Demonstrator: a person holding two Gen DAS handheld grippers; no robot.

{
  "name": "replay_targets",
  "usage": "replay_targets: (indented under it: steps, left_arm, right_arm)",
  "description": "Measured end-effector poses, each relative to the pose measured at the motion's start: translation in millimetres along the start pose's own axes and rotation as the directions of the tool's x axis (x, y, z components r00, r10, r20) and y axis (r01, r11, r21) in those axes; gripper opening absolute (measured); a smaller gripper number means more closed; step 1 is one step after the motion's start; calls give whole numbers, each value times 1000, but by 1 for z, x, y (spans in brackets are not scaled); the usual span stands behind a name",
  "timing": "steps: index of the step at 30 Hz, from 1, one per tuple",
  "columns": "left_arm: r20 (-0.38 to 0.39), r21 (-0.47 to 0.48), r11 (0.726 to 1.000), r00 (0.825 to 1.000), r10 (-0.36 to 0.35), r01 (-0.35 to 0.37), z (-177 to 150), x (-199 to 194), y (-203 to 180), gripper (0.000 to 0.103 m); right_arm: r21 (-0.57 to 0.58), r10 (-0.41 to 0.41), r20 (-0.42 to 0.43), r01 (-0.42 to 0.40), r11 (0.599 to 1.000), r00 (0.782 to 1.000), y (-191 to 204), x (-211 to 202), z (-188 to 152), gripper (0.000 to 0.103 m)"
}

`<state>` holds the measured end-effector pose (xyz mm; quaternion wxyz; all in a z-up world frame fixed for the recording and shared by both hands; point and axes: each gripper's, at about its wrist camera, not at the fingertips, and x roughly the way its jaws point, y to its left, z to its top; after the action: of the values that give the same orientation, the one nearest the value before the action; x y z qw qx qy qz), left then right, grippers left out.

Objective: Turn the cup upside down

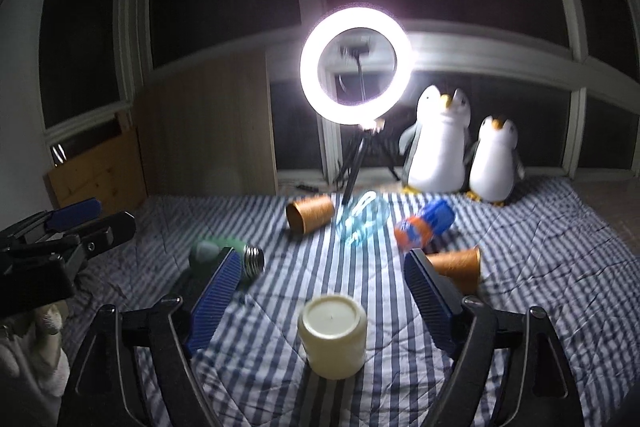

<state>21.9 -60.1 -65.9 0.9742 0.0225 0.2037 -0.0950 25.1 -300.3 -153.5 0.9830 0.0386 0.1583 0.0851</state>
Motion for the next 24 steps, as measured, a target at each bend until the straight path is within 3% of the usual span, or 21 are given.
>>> replay_targets:
  steps: [2, 5, 8, 18, 24]
  left_arm:
    - [46, 11, 1000, 999, 14, -14, 6, -13, -4, 90]
    - [108, 28, 999, 994, 24, -27, 13, -34, -11, 100]
    - [150, 47, 998, 988, 30, -38, 17, -51, -19, 103]
    - [144, 3, 1000, 989, 20, -20, 13, -71, -13, 103]
    - [148, -56, 997, 987, 63, -55, 9, -74, 5, 103]
  right_arm:
    - [4, -4, 31, 4, 1000, 1000, 1, -11, 5, 91]
    - [5, -7, 64, 7, 1000, 998, 3, -26, 9, 93]
    - [6, -12, 91, 11, 1000, 996, 4, -39, 12, 97]
    - [6, -55, 128, 55, 998, 990, 11, -57, 15, 99]
    - [1, -95, 136, 96, 995, 986, 15, -62, 13, 99]
